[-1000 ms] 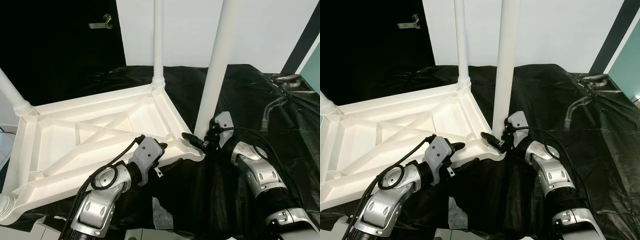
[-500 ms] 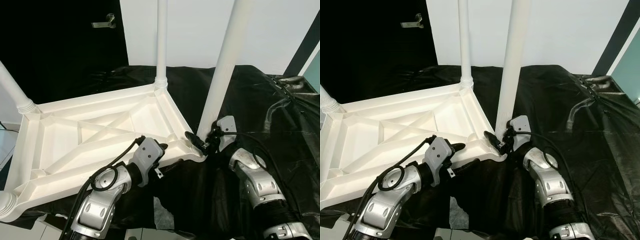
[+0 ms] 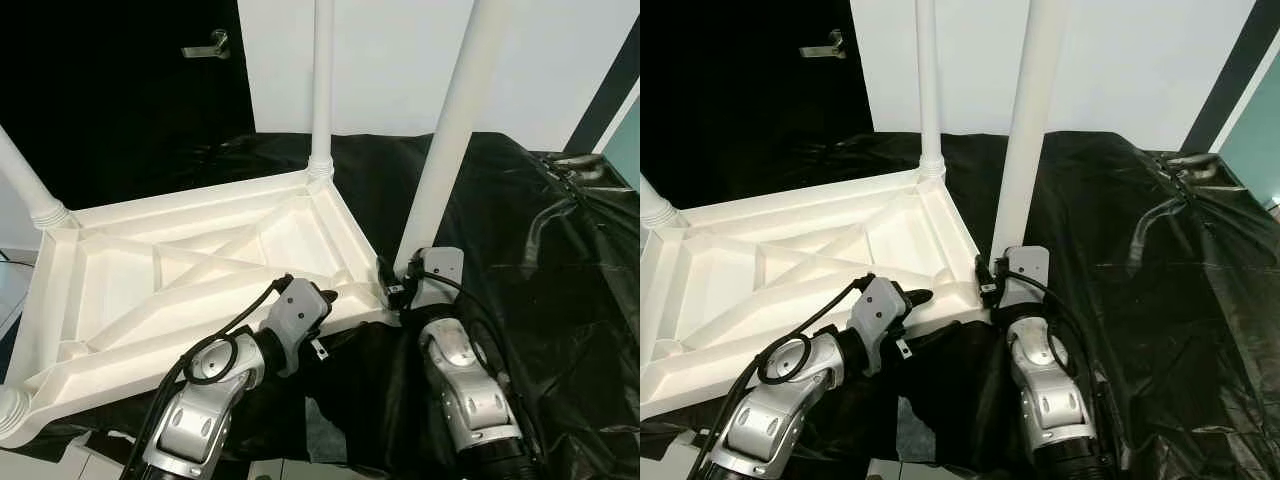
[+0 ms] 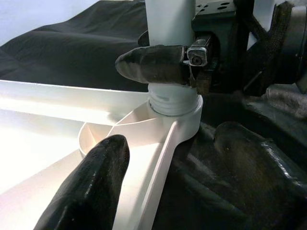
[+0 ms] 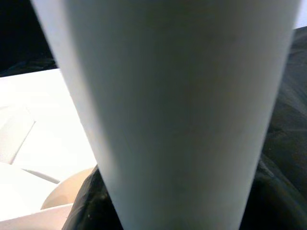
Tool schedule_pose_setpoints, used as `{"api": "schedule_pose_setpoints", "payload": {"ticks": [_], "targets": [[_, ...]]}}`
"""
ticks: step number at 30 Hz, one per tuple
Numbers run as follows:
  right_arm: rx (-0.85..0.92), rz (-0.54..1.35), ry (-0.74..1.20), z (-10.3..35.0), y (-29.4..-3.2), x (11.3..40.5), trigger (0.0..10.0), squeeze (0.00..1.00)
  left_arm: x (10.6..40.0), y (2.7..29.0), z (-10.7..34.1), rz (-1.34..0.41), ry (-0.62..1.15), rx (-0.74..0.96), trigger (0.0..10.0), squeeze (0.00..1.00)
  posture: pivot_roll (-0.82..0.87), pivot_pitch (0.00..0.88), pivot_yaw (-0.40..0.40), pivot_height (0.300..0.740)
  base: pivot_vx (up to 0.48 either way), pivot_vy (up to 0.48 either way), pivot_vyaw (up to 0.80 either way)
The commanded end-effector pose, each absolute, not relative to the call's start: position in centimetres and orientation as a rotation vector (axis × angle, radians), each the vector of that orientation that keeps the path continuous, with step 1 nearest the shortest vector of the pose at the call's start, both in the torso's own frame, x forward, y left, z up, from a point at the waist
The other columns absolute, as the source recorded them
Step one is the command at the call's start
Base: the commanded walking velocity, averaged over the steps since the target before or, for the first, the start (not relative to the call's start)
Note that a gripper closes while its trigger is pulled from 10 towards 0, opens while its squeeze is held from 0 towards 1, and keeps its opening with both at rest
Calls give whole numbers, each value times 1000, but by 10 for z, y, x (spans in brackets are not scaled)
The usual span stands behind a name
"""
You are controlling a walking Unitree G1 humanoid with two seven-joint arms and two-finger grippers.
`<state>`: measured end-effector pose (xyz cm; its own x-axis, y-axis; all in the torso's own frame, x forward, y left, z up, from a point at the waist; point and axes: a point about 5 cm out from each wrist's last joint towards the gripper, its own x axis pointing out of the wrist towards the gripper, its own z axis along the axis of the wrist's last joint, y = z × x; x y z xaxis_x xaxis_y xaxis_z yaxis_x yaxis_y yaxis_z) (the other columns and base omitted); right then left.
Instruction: Building children table
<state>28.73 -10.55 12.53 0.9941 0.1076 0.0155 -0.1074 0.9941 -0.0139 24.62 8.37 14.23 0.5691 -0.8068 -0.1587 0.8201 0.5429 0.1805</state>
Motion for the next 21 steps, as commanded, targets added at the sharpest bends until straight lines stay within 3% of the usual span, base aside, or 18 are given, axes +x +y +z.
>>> {"api": "schedule_pose_setpoints", "payload": {"ticks": [1, 7, 8, 9, 10, 11, 21], "targets": [[-4, 91, 87, 105, -106, 281, 10000, 0, 244, 81, 144, -957, 52, 240, 10000, 0, 45, 0, -11, 740, 0, 0, 0], [-25, 53, 75, 108, -106, 280, 10000, 0, 246, 83, 145, -961, 50, 249, 10000, 0, 46, 0, -5, 740, 0, 0, 0], [-23, 47, 70, 109, -107, 280, 10000, 86, 246, 83, 145, -962, 49, 249, 10000, 0, 46, 0, -6, 740, 0, 0, 0], [-25, 47, 65, 109, -108, 281, 10000, 290, 246, 83, 145, -963, 49, 249, 10000, 0, 47, 0, -5, 740, 0, 0, 0], [-25, 47, 65, 109, -108, 281, 10000, 290, 246, 83, 145, -963, 49, 249, 10000, 0, 47, 0, -5, 740, 0, 0, 0], [-23, 53, 57, 110, -109, 281, 10000, 969, 246, 82, 145, -964, 48, 250, 10000, 0, 48, 0, -5, 740, 0, 0, 0], [-45, 238, -27, 120, -130, 278, 10000, 1000, 245, 83, 145, -963, 53, 251, 10000, 0, 50, 0, -3, 740, 0, 0, 0]]}}
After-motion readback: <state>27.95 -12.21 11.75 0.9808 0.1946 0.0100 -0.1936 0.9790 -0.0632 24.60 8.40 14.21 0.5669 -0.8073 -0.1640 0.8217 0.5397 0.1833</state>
